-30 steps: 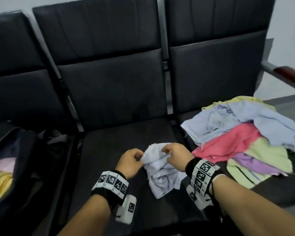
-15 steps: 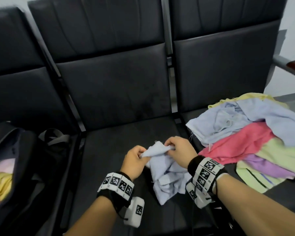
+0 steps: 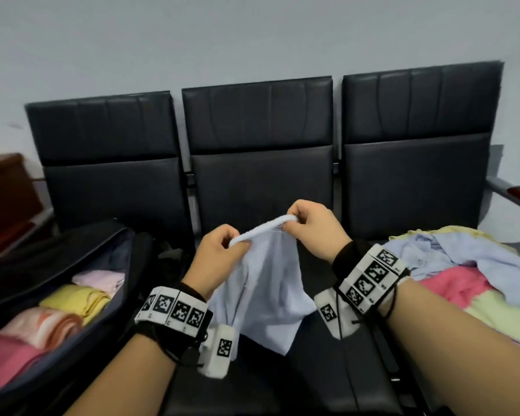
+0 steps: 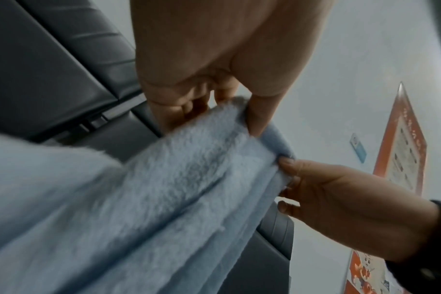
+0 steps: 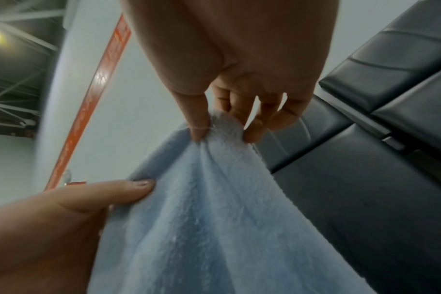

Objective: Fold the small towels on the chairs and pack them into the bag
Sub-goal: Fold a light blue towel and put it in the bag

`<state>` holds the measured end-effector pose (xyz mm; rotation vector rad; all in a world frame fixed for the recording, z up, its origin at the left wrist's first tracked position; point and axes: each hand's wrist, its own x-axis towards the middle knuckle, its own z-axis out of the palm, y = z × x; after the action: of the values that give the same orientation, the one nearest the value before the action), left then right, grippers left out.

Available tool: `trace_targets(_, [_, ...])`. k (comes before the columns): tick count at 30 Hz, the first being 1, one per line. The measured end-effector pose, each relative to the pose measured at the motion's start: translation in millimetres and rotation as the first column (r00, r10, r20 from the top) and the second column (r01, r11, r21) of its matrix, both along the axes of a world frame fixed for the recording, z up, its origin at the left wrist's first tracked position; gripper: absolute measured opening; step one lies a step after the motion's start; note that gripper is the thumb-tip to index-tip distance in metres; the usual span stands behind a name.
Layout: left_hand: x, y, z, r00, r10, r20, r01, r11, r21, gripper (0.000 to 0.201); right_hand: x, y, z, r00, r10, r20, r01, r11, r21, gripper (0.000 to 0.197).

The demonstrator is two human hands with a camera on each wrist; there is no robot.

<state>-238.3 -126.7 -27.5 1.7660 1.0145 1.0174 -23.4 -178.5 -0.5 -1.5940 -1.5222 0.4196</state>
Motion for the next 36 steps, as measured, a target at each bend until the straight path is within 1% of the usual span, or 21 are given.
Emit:
trace_targets(2, [-14,-9,10,0.997,-0.054,-0.050,0.056,0.998,0.037,0.019,-14,-3,12,1.000,0.025,0.013,-0.026,0.999,0.031,0.011])
trace_targets(5, [-35,-21,21,0.975,-0.205,-0.089,0.207,0.978,0.015,0.024,-35,-4,27,0.988,0.154,-0.005,-0.153,0.988,0.027,0.007])
trace_targets(7, [-46,-27,22,0.946,-0.323,-0.027,0.322,0.946,-0.035,0.025,-50,-2,32,0.971,0.237,-0.010,-0.237,0.971,0.013,0.010])
trace_targets(8, [-49,-30,22,0.937,-0.348,0.010,0.348,0.936,-0.048,0.023,-57,-2,33,0.964,0.266,-0.003,-0.266,0.964,0.004,0.012])
trace_targets(9, [-53,-32,21,0.939,-0.342,0.041,0.344,0.937,-0.060,0.021,-63,-2,34,0.957,0.290,0.005,-0.290,0.957,-0.006,0.013])
trace_targets(12, [-61,-34,17,0.958,-0.260,0.122,0.277,0.950,-0.144,0.016,-79,-4,29,0.939,0.344,-0.009,-0.344,0.939,-0.022,0.014])
trace_targets(14, [-68,-32,14,0.965,-0.228,0.131,0.248,0.954,-0.166,0.007,-85,-5,26,0.928,0.373,-0.021,-0.374,0.927,-0.018,0.016])
trace_targets(15, [-71,-31,13,0.965,-0.226,0.135,0.247,0.954,-0.169,0.008,-86,-5,25,0.920,0.391,-0.016,-0.391,0.920,-0.021,0.017])
trace_targets(17, [-76,-29,11,0.958,-0.245,0.149,0.270,0.946,-0.181,0.023,-87,-6,23,0.902,0.431,0.013,-0.429,0.901,-0.062,0.019])
trace_targets(19, [-82,-28,14,0.954,-0.281,0.105,0.296,0.939,-0.174,0.030,-86,-7,21,0.886,0.462,0.047,-0.453,0.881,-0.137,0.019])
trace_targets(21, [-88,-26,16,0.950,-0.311,0.000,0.308,0.941,-0.139,0.025,-84,-8,19,0.879,0.467,0.096,-0.446,0.876,-0.182,0.014])
trace_targets(23, [-92,-24,17,0.951,-0.290,-0.105,0.280,0.955,-0.093,0.017,-83,-9,18,0.882,0.445,0.157,-0.419,0.892,-0.171,0.009])
trace_targets(25, [-95,-21,17,0.951,-0.248,-0.183,0.242,0.969,-0.055,0.010,-81,-8,18,0.888,0.414,0.201,-0.393,0.909,-0.139,0.008])
trace_targets(27, [-98,-19,16,0.948,-0.206,-0.244,0.208,0.978,-0.019,0.014,-81,-6,17,0.892,0.394,0.222,-0.375,0.918,-0.127,0.010])
trace_targets(30, [-104,-18,18,0.955,-0.137,-0.262,0.152,0.988,0.040,0.020,-84,-6,12,0.888,0.394,0.237,-0.372,0.919,-0.132,0.013])
trace_targets(33, [-104,-18,24,0.961,-0.075,-0.268,0.108,0.988,0.113,0.021,-87,-6,9,0.903,0.312,0.294,-0.312,0.949,-0.050,0.017])
trace_targets(35, [-100,-20,29,0.965,-0.051,-0.258,0.094,0.983,0.158,0.020,-88,-6,11,0.916,0.268,0.298,-0.283,0.959,0.006,0.020])
trace_targets(36, [-98,-20,31,0.969,-0.041,-0.246,0.087,0.980,0.179,0.019,-88,-7,12,0.920,0.268,0.284,-0.284,0.959,0.015,0.025])
